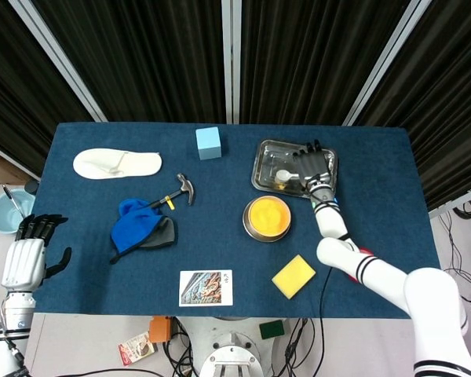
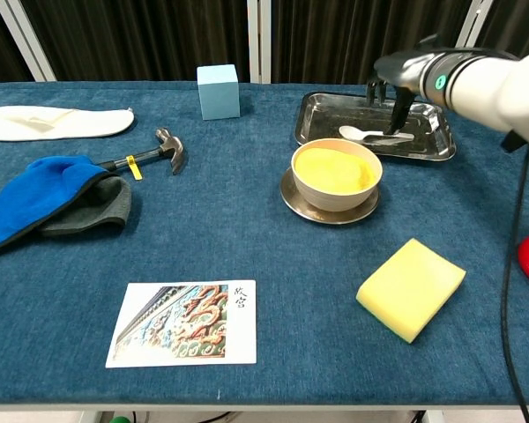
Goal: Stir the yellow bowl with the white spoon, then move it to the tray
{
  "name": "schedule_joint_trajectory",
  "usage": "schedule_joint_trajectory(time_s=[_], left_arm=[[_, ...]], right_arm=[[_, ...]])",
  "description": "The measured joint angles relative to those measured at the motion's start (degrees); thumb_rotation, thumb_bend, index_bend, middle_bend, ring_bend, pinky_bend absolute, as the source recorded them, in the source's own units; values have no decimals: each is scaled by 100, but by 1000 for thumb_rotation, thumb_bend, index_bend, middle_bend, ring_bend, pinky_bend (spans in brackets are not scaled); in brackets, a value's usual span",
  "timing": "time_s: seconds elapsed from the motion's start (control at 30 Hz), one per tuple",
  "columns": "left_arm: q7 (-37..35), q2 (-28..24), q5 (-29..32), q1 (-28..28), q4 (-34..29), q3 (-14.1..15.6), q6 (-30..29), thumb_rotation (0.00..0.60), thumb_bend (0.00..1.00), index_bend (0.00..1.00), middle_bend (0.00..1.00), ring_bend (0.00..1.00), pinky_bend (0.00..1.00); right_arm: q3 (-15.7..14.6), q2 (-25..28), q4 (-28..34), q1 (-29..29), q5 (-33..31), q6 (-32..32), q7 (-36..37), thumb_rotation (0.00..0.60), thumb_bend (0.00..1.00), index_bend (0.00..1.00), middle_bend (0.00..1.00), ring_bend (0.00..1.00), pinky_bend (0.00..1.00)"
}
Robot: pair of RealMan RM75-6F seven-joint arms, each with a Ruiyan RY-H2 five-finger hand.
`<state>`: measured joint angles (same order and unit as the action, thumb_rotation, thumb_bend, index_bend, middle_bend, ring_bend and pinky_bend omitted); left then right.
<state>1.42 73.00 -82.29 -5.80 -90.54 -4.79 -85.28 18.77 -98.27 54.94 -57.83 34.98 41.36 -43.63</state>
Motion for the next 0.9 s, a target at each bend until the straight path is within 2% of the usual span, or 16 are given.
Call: schedule_joint_trajectory(time_s=[0.17,0.3,0.4,0.5,0.63,0.8,0.9], left_arm=[[-30,-125,-7,13,9,-15,-27,600,350,241,193,143,83],[-20,-212,-27,41,-41,-3,-66,600,350,240,193,143,84],[15,-239,-63,61,-112,13,-108,600,350,240,193,143,83],[116,-259,-126,84,-196,55,-148,600,350,241,193,143,83],[324,-282,-241,155,-355,169,-231,600,350,241,193,143,82],[483,-280,-412,258,-524,277,-395,600,350,240,193,143,82],[583,-270,-508,282,-590,317,-440,600,350,241,193,143,83]], right_arm=[[-66,1059,1566,625,532,600,527,600,219,235,227,72,0],[-272,2322,3029,1604,1391,1460,1313,600,218,150,184,26,0],[-536,3102,3668,2458,2161,2112,2115,600,218,65,127,0,0],[-885,3569,3946,3198,2920,2661,3012,600,219,5,77,0,0],[-1383,3816,3996,4018,3816,3453,4094,600,223,0,65,0,0],[-1906,3688,3526,4939,4581,4462,4939,600,229,0,52,0,0],[-2040,3406,3132,5270,4832,4866,5093,600,229,0,52,0,0]])
